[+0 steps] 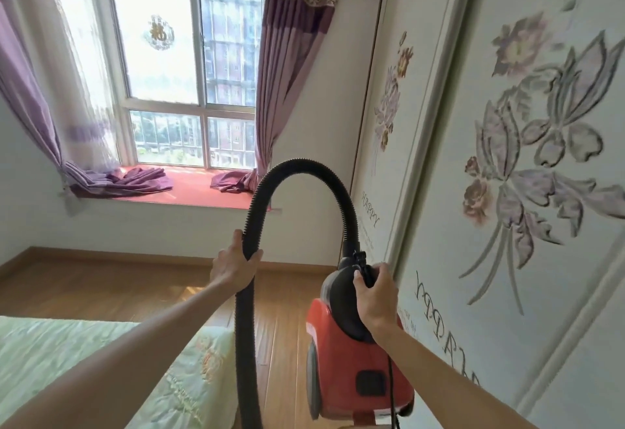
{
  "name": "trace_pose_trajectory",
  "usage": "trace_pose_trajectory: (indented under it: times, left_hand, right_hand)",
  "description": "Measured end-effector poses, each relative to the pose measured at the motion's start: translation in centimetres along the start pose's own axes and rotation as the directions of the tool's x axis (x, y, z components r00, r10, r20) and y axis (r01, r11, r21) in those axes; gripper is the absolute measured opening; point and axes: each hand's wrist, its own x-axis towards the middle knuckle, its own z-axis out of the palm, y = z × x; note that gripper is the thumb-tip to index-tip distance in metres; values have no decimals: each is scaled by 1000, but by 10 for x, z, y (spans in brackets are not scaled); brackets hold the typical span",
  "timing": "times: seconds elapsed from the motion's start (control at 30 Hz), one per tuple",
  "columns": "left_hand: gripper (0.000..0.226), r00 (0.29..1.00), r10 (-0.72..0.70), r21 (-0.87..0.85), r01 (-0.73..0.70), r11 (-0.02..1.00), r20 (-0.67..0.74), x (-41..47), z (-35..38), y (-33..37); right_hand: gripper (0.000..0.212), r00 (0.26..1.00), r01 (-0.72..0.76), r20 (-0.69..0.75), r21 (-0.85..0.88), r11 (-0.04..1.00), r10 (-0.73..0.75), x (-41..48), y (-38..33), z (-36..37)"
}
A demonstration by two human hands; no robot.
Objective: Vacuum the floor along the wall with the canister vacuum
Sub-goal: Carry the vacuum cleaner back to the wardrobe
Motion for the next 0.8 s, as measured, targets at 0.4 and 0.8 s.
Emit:
trace_pose_trajectory:
  times: [0.4,0.8]
  left_hand:
    - [40,998,48,-25,-47,999,47,190,65,-4]
    - [37,998,-32,40,30,999,55,352,156,-12]
  right_hand:
    - [19,998,-58,-21,10,998,58,154,15,104]
    - [17,994,-84,61,-37,996,86,311,78,204]
